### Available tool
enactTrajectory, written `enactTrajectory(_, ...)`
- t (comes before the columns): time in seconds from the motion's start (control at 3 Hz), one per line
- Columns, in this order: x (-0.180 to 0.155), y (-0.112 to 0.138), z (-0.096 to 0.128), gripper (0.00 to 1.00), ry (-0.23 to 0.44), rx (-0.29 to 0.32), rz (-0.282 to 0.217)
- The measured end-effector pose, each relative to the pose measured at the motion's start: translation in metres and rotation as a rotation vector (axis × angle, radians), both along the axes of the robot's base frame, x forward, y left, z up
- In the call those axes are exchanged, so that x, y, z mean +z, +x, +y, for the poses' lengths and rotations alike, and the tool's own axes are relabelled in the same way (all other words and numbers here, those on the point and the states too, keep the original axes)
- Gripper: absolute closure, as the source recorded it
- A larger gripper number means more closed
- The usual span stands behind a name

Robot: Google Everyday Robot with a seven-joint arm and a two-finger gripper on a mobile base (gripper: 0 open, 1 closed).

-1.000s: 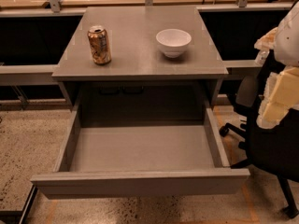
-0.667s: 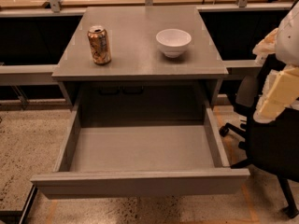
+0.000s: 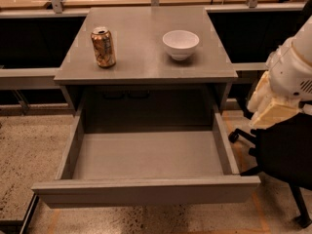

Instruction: Close top drawer

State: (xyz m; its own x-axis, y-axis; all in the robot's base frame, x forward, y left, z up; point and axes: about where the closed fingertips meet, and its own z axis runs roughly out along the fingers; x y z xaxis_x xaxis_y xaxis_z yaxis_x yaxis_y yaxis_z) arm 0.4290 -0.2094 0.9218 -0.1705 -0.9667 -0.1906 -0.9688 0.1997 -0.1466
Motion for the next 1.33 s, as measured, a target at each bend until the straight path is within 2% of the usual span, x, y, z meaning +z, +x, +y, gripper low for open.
enactTrajectory(0.33,-0.064,-0.019,-0.001,0.87,-0.019,0.030,0.081)
enactTrajectory(0.67,-0.076,-0.026,-0.002,1.00,-0.026,0.030,0.105)
enactTrajectory(1.0,-0.094,-0.024,0.005,1.00,-0.062,0.055,0.154)
enactTrajectory(1.33,-0.134,-0.030,0.015,1.00,-0.059,0.072,0.244)
